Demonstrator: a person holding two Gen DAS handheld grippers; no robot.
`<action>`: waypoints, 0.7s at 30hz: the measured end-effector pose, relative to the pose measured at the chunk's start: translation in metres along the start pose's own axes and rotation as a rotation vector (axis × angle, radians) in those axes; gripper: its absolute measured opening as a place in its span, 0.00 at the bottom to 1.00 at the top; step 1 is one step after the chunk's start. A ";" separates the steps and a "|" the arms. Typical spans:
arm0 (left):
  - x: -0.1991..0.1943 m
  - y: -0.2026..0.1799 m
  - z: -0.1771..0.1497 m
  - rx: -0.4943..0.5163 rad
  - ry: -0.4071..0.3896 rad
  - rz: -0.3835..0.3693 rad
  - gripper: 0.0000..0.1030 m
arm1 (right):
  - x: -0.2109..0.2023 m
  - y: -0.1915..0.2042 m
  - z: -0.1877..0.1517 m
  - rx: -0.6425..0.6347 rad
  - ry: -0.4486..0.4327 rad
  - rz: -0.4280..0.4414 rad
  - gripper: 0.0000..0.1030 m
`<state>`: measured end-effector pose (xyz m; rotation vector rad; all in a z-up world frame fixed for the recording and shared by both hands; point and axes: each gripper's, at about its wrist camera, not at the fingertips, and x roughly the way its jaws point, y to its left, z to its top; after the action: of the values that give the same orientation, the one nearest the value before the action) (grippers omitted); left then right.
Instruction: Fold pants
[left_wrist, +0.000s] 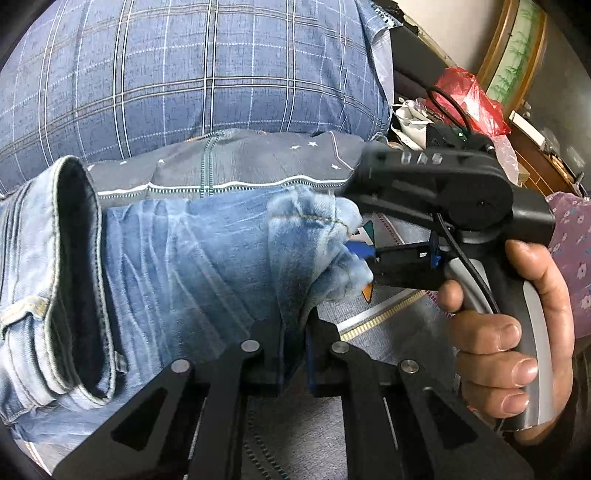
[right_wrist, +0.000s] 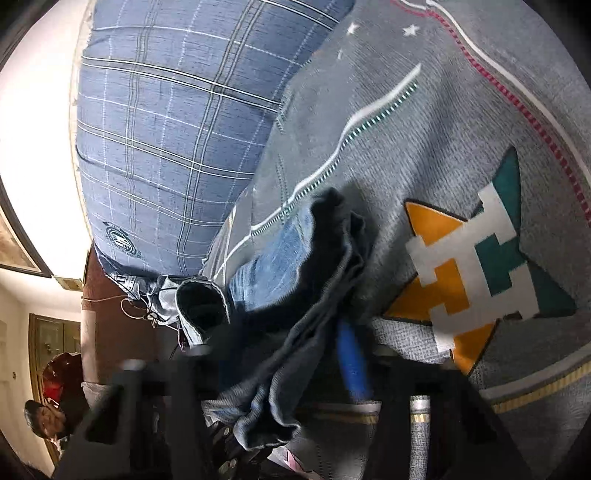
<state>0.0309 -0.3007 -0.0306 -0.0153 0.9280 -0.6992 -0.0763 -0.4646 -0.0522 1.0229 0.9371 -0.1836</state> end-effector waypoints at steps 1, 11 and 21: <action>-0.002 0.000 0.002 -0.003 -0.002 -0.004 0.09 | -0.001 0.001 0.000 -0.008 -0.011 -0.012 0.27; -0.070 0.011 0.007 -0.074 -0.147 -0.033 0.09 | -0.033 0.103 -0.038 -0.363 -0.162 0.090 0.16; -0.161 0.116 -0.039 -0.394 -0.313 -0.106 0.10 | 0.041 0.235 -0.108 -0.650 -0.058 0.100 0.16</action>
<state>0.0011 -0.1090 0.0278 -0.5122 0.7528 -0.5814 0.0122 -0.2405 0.0495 0.4563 0.8098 0.1696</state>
